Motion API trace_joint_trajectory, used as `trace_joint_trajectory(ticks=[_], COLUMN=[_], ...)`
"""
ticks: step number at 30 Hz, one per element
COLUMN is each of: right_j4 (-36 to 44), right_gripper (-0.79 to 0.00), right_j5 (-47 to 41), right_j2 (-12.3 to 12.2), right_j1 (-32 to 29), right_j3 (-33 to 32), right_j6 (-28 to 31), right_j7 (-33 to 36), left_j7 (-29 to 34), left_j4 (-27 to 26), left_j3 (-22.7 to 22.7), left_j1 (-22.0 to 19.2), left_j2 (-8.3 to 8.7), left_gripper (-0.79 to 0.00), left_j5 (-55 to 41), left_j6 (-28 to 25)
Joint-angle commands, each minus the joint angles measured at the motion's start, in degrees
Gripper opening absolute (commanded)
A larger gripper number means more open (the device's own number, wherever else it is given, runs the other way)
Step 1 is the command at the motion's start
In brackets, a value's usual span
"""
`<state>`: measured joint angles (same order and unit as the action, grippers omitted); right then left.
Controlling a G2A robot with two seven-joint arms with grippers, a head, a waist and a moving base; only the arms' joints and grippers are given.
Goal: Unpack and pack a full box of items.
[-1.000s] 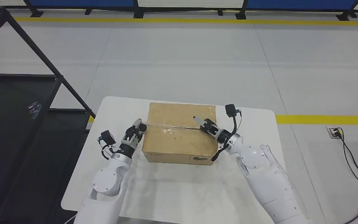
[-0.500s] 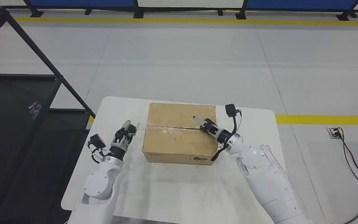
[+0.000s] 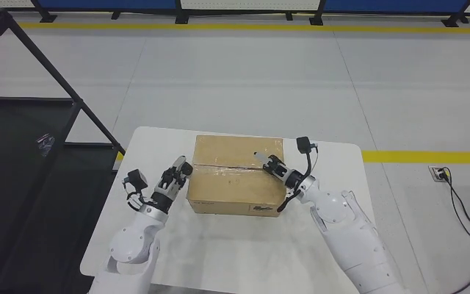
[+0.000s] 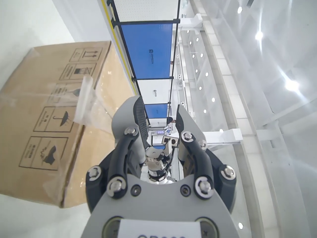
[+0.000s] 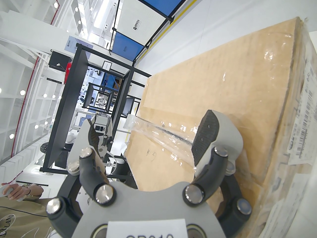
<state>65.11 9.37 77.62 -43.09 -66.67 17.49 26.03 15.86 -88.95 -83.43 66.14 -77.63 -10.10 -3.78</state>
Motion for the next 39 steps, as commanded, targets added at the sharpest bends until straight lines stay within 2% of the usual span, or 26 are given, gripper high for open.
trace_joint_trajectory(ticks=[1, 4, 7, 18, 25, 39], right_j4=[0.1, 0.6, 1.0, 2.0, -2.8, -13.2], right_gripper=[0.000, 0.000, 0.000, 0.000, 0.000, 0.000], right_j5=[-0.1, -0.3, -0.1, -2.2, -4.7, -10.9], right_j2=[0.0, 0.1, 0.0, 0.3, 1.7, 5.3], right_j1=[0.1, 0.0, -0.2, 1.0, 5.3, 12.7], right_j3=[0.1, 0.3, 0.1, 1.6, 5.8, 11.9], right_j6=[0.1, 0.6, 0.6, 1.9, 1.9, 3.1], right_j7=[0.0, 0.2, 0.2, 4.2, 7.1, 7.5], left_j7=[0.0, -0.4, -0.2, -0.6, -1.0, -0.9], left_j4=[3.0, 6.8, 8.4, 8.0, 8.3, 10.4], left_j3=[0.8, 1.5, 1.6, -0.3, -0.6, -1.2], left_j1=[-1.6, -3.7, -4.3, -2.8, -2.5, -2.7], left_j2=[-0.11, -0.24, -0.28, 0.08, 0.16, 0.37], left_gripper=[-0.496, -0.502, -0.502, -0.499, -0.499, -0.499], left_j5=[-0.1, -0.3, -0.9, -2.2, -3.0, -3.6], left_j6=[0.4, 0.4, -0.4, -1.1, -1.7, -2.5])
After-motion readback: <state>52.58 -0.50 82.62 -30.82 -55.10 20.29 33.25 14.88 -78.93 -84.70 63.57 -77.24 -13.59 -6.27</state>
